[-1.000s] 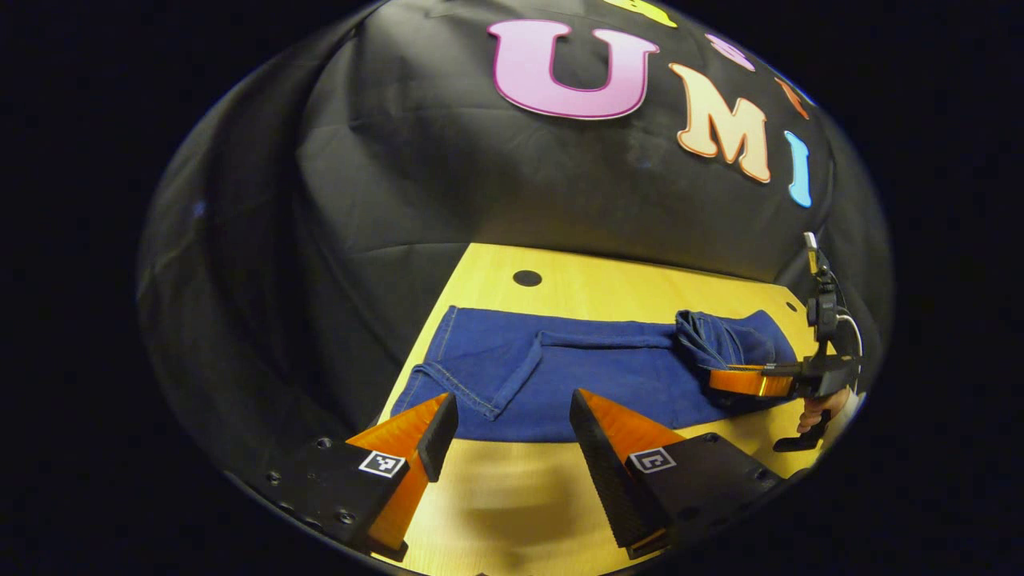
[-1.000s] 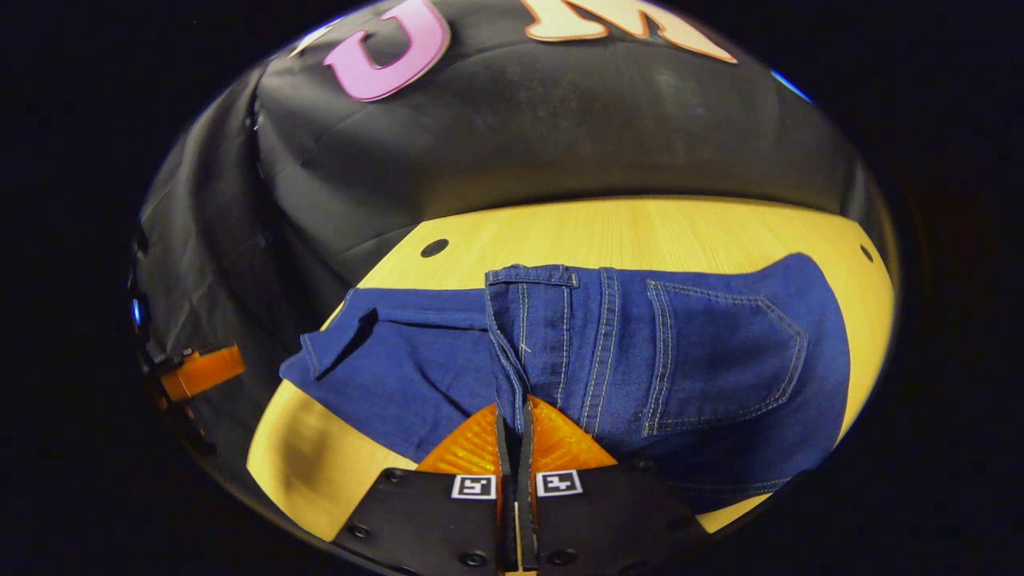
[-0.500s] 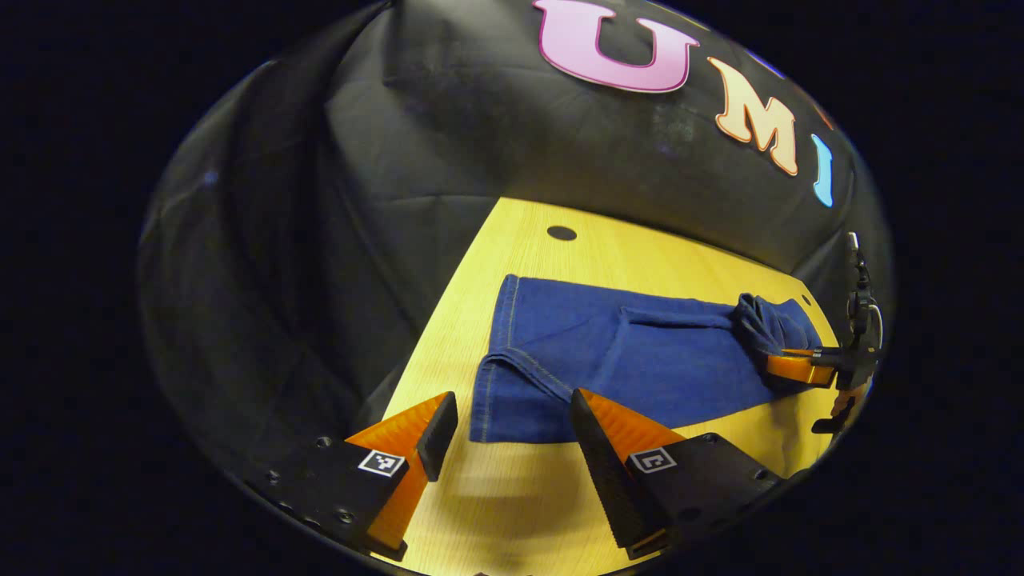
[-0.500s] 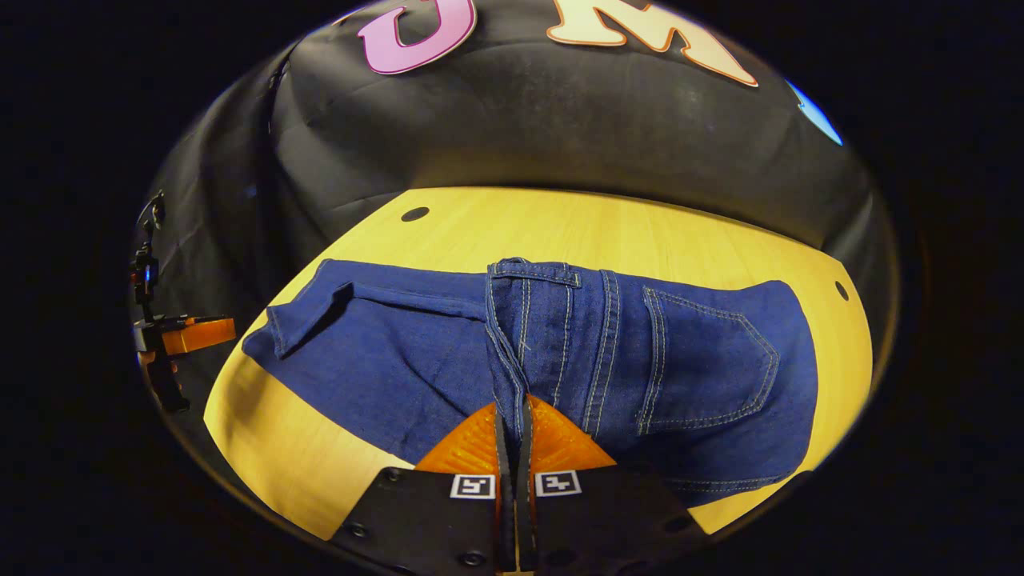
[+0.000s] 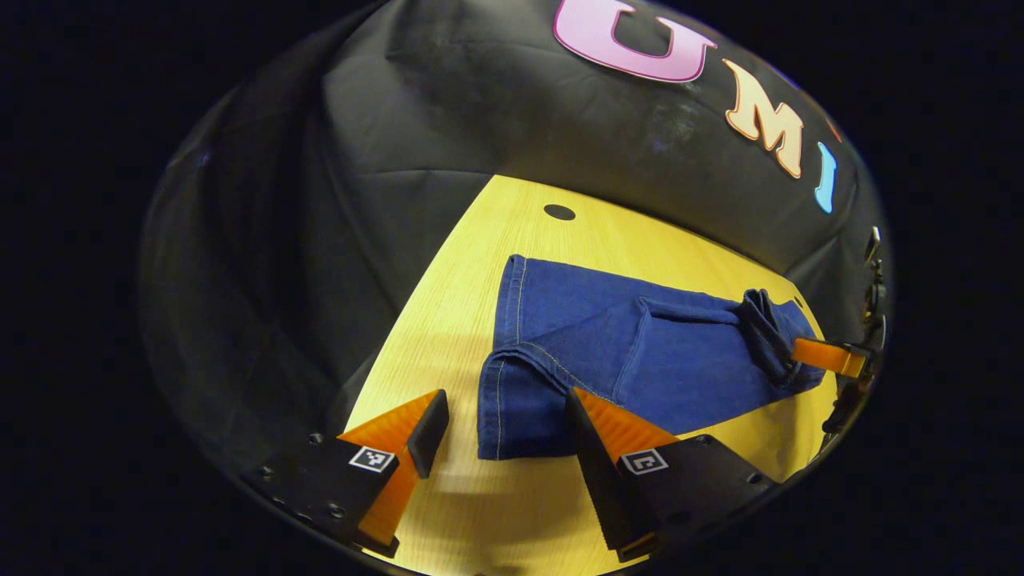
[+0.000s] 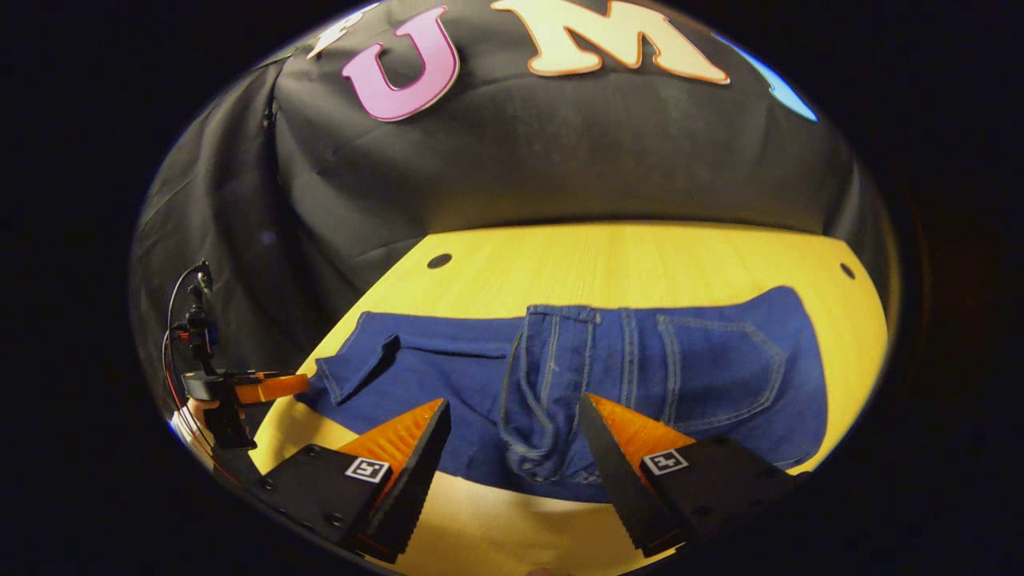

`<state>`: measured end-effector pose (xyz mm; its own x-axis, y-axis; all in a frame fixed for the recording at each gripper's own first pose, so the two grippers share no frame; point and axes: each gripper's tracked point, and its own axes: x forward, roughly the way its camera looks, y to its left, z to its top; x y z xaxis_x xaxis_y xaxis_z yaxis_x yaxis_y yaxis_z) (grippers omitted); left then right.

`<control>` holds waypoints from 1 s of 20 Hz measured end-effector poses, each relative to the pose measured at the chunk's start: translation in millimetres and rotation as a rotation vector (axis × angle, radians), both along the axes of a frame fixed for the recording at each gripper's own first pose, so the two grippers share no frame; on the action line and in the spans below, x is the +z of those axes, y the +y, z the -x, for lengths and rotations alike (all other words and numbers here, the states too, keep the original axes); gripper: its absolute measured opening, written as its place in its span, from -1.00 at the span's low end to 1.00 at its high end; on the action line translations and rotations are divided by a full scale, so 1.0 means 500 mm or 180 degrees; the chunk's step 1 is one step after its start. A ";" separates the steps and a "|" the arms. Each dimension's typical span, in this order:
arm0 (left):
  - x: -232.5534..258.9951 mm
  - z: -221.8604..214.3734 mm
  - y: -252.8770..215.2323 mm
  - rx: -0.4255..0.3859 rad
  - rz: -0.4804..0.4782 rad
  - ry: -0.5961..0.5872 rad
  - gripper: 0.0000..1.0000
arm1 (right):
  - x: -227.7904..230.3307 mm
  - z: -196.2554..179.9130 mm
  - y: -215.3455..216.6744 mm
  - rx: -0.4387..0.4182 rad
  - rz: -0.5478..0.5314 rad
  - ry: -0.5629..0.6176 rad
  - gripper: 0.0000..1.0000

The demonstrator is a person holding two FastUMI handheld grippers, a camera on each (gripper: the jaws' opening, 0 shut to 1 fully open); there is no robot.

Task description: Grasp the waist and the cuffs of the jeans and fold them to make the two legs overlap; first hold the waist and fold one-third of the jeans toward the cuffs, then hold the cuffs and fold the remaining one-third in the same direction to finish folding.

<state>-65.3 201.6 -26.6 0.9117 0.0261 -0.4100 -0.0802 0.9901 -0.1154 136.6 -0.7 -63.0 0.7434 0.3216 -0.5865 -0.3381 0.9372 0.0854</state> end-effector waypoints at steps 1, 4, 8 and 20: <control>-0.006 -0.004 -0.002 0.0010 -0.0018 0.0018 0.74 | 0.005 0.007 -0.007 -0.0028 -0.0014 0.0008 0.90; -0.013 -0.018 -0.003 0.0057 -0.0075 0.0013 0.74 | 0.025 0.012 -0.053 -0.0180 -0.0005 -0.0011 0.89; -0.034 -0.014 -0.006 0.0114 -0.0181 0.0094 0.74 | 0.040 0.008 -0.123 -0.0453 -0.0048 -0.0020 0.89; -0.040 -0.021 -0.056 0.0133 -0.0131 -0.0093 -0.05 | 0.025 0.027 -0.183 -0.0784 -0.0221 0.0100 0.97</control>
